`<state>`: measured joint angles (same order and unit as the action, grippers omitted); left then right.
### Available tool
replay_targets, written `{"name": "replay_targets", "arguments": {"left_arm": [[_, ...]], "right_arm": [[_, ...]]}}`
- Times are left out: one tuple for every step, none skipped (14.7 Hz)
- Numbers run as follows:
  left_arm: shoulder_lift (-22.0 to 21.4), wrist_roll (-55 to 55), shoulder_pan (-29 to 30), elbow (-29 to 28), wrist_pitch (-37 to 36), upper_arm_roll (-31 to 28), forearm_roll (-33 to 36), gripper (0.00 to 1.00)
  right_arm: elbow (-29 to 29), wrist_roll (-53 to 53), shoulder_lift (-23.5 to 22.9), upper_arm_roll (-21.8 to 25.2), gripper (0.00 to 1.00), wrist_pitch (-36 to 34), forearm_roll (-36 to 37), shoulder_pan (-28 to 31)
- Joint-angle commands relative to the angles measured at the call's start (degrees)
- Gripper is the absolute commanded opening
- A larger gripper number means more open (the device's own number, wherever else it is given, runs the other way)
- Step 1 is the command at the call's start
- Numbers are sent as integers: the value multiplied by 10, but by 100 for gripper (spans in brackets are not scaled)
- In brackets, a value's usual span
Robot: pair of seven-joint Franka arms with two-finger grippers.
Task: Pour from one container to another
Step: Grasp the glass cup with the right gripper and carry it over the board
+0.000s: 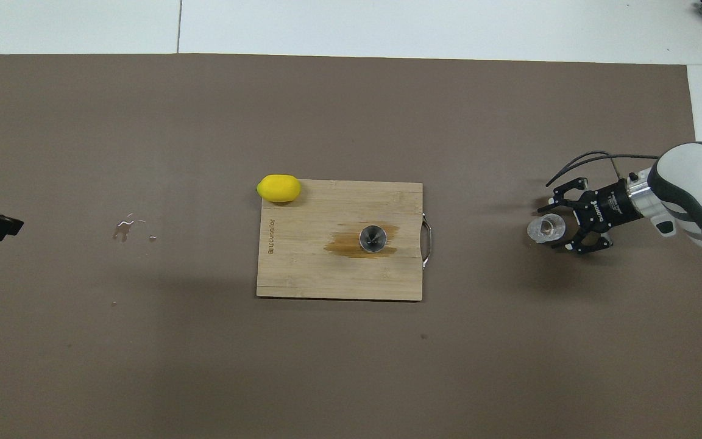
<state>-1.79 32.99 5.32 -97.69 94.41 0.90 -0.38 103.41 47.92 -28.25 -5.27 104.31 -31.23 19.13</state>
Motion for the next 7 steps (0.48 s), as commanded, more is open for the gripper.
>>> {"name": "replay_targets", "arguments": {"left_arm": [[-11,-103,1,-4,-13,0,13,100],[-12,-120,1,-4,-12,-1,13,100],[-12,-141,2,-3,-11,-1,13,100],[-12,-162,2,-3,-9,-1,13,100],[-12,-178,1,-4,-10,0,13,100],[-12,-187,-1,-4,-12,0,14,100],[-13,-194,-4,-4,-13,-1,14,100]], "right_arm": [[15,8,17,-6,42,-6,-30,8],[14,9,17,-5,24,-11,-39,8],[11,10,17,-5,10,-16,-40,8],[8,11,19,-5,0,-17,-41,8],[6,13,27,-5,0,-18,-41,8],[5,17,36,-5,0,-17,-41,6],[6,30,49,-5,0,-16,-40,1]]}}
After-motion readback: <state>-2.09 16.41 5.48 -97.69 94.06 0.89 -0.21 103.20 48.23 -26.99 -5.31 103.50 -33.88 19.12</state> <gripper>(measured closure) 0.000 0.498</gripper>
